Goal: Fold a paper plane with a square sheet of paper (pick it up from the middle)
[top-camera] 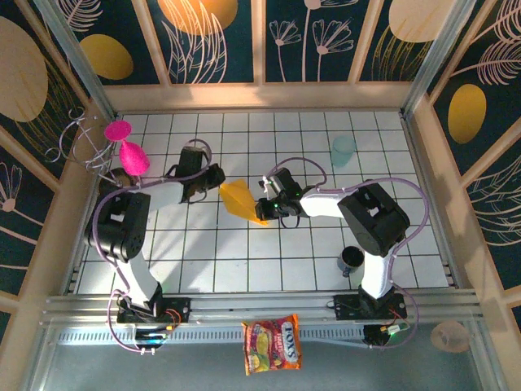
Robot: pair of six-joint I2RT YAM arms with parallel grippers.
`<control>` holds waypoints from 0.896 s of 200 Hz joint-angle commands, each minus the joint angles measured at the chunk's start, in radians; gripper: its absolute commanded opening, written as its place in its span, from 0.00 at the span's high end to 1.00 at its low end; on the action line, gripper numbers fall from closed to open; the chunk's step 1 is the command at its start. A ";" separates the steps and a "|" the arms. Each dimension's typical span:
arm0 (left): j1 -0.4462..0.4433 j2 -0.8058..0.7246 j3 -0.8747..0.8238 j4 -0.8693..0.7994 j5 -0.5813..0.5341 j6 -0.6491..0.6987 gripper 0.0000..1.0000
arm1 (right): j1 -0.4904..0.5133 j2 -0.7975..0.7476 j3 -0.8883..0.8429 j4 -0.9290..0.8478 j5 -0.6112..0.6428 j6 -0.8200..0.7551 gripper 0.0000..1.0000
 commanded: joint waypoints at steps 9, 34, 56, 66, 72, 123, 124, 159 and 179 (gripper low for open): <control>-0.100 -0.042 -0.092 0.135 0.057 -0.128 0.93 | -0.017 0.067 -0.073 -0.210 0.090 0.017 1.00; -0.155 -0.019 -0.103 0.141 0.061 -0.159 0.93 | -0.018 0.059 -0.078 -0.202 0.075 0.017 1.00; -0.162 0.026 -0.080 0.114 0.051 -0.153 0.94 | -0.021 0.036 -0.075 -0.189 0.038 0.017 1.00; -0.162 0.046 -0.059 0.084 0.036 -0.145 0.94 | -0.024 0.018 -0.064 -0.176 0.010 0.015 1.00; -0.162 0.059 -0.045 0.065 0.022 -0.141 0.94 | -0.027 0.008 -0.055 -0.164 -0.007 0.017 1.00; -0.163 0.138 0.002 -0.052 -0.035 -0.141 0.95 | -0.050 -0.062 0.017 0.013 -0.207 0.076 1.00; -0.162 0.139 0.002 -0.053 -0.037 -0.141 0.95 | -0.050 -0.063 0.018 0.016 -0.209 0.076 1.00; -0.162 0.153 0.008 -0.092 -0.058 -0.140 0.95 | -0.053 -0.056 0.044 0.057 -0.209 0.097 1.00; -0.162 0.163 0.011 -0.092 -0.045 -0.143 0.95 | -0.052 -0.004 0.083 0.037 -0.176 0.108 1.00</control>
